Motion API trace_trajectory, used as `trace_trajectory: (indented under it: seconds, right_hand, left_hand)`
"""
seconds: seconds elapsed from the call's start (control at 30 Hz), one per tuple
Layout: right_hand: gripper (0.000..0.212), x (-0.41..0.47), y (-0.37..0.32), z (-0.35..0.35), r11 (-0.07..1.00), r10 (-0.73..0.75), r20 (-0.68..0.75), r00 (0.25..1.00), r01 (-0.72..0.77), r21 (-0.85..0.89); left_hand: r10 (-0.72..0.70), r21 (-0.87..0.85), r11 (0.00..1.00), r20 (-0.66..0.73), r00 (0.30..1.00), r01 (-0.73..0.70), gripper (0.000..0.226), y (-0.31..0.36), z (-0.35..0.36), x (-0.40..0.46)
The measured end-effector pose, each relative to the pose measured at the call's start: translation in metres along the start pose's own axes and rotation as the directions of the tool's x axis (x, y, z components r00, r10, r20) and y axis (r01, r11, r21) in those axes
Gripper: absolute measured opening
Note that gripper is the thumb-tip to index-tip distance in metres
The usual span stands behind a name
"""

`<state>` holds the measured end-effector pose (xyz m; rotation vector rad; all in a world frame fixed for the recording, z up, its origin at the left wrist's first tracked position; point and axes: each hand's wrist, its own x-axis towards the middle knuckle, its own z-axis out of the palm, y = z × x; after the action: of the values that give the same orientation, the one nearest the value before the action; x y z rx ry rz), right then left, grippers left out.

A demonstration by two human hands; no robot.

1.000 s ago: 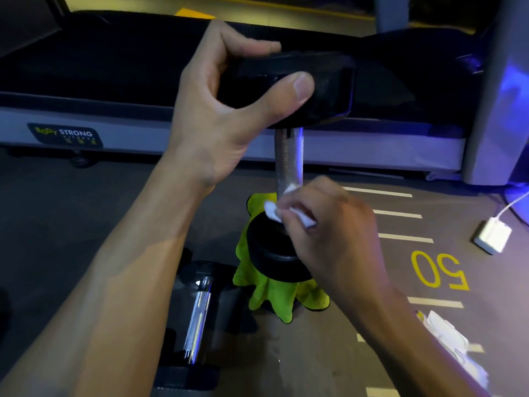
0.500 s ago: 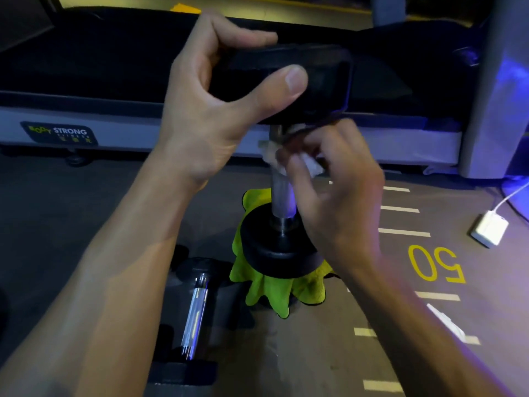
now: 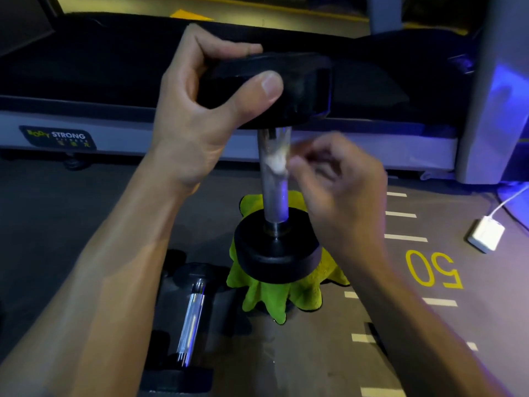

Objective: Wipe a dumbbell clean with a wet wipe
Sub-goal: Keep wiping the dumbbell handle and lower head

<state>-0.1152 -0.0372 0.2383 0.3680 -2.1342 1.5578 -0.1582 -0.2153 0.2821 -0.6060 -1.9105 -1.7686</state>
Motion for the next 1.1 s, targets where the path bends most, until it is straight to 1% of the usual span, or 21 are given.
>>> trace_trajectory:
  seconds: [0.03,0.07,0.1,0.17,0.23,0.27,0.33,0.37,0.43,0.57,0.6,0.67,0.7,0.77,0.8,0.83,0.87,0.93,0.97,1.03,1.1]
  right_hand:
    - [0.005,0.006,-0.005,0.006,0.999,-0.018,-0.066,0.998,0.022,0.049]
    - [0.006,0.008,-0.006,0.012,0.997,-0.035,-0.101,0.994,0.042,0.064]
    - [0.007,0.001,-0.002,0.015,0.998,-0.036,-0.109,0.993,0.04,0.041]
    - [0.014,-0.024,0.009,0.013,0.999,0.035,-0.083,0.996,-0.036,-0.01]
    - [0.014,-0.039,0.012,0.007,0.992,0.123,-0.051,0.991,-0.123,0.011]
    - [0.013,-0.034,0.009,0.006,0.993,0.115,-0.054,0.992,-0.115,0.006]
    - [0.01,-0.01,0.001,0.01,0.999,0.007,-0.12,0.993,-0.011,-0.031]
    - [0.007,0.002,-0.003,0.013,1.0,-0.024,-0.163,0.986,0.023,-0.008]
    - [0.006,0.004,-0.002,0.021,0.998,-0.003,-0.198,0.98,0.015,0.055]
    - [0.008,-0.039,0.01,0.013,0.984,0.162,-0.099,0.982,-0.154,0.084]
    - [0.008,-0.037,0.009,0.01,0.987,0.156,-0.079,0.985,-0.151,0.063]
    - [0.007,-0.016,0.001,0.009,0.998,0.055,-0.084,0.995,-0.056,-0.005]
    - [0.005,-0.005,-0.003,0.011,0.999,0.024,-0.101,0.995,-0.022,0.025]
    - [0.008,0.007,-0.008,0.015,0.984,0.058,-0.099,0.993,-0.04,0.173]
    - [0.009,0.005,-0.007,0.013,0.977,0.085,-0.068,0.994,-0.069,0.202]
    - [0.009,-0.002,-0.001,0.009,0.979,0.107,-0.017,0.994,-0.103,0.174]
    - [0.007,-0.01,0.008,0.002,0.981,0.14,0.068,0.988,-0.147,0.123]
    - [0.009,-0.025,0.024,-0.014,0.973,0.219,0.245,0.944,-0.23,0.016]
    - [0.009,-0.028,0.028,-0.021,0.969,0.241,0.304,0.922,-0.248,-0.016]
    - [0.007,-0.029,0.029,-0.029,0.964,0.262,0.368,0.892,-0.263,-0.048]
    - [0.009,-0.025,0.023,-0.028,0.953,0.303,0.389,0.87,-0.29,-0.094]
  left_hand:
    - [-0.001,-0.008,1.0,0.003,1.0,0.001,0.036,0.0,0.0,0.0]
    - [-0.001,-0.015,1.0,0.005,1.0,0.002,0.036,0.0,0.0,0.0]
    - [-0.002,-0.02,1.0,0.005,1.0,0.002,0.036,0.001,0.0,0.0]
    - [-0.007,-0.03,1.0,-0.005,1.0,0.007,0.035,0.001,-0.001,0.0]
    - [-0.016,-0.039,0.999,-0.022,1.0,0.015,0.035,0.0,-0.001,-0.001]
    - [-0.014,-0.034,0.999,-0.028,1.0,0.013,0.035,0.0,-0.001,-0.001]
    - [-0.017,-0.016,1.0,-0.018,1.0,0.017,0.035,0.0,0.001,-0.001]
    - [-0.02,-0.008,1.0,-0.01,1.0,0.019,0.035,0.0,0.002,-0.001]
    - [-0.015,0.007,1.0,-0.012,1.0,0.015,0.036,0.0,0.0,0.0]
    - [-0.008,0.005,1.0,-0.025,1.0,0.009,0.036,-0.003,-0.003,-0.003]
    - [-0.01,0.0,1.0,-0.022,1.0,0.01,0.036,-0.003,-0.003,-0.003]
    - [-0.013,-0.005,1.0,-0.01,1.0,0.013,0.037,-0.002,-0.001,-0.003]
    - [-0.019,-0.008,1.0,-0.002,1.0,0.019,0.038,-0.001,0.001,-0.003]
    - [-0.024,-0.014,1.0,0.011,1.0,0.024,0.038,0.0,0.0,-0.002]
    - [-0.025,-0.015,1.0,0.013,1.0,0.025,0.038,-0.001,-0.002,-0.002]
    - [-0.023,-0.016,1.0,0.011,1.0,0.023,0.038,-0.002,-0.004,-0.003]
    - [-0.02,-0.019,1.0,0.006,1.0,0.02,0.038,-0.004,-0.007,-0.003]
    - [-0.034,-0.044,0.998,-0.001,0.999,0.034,0.038,-0.006,-0.012,-0.004]
    - [-0.047,-0.06,0.997,-0.002,0.999,0.047,0.037,-0.007,-0.014,-0.004]
    - [-0.058,-0.077,0.995,0.001,0.998,0.058,0.036,-0.008,-0.015,-0.005]
    - [-0.055,-0.075,0.996,-0.009,0.998,0.054,0.036,-0.007,-0.014,-0.007]
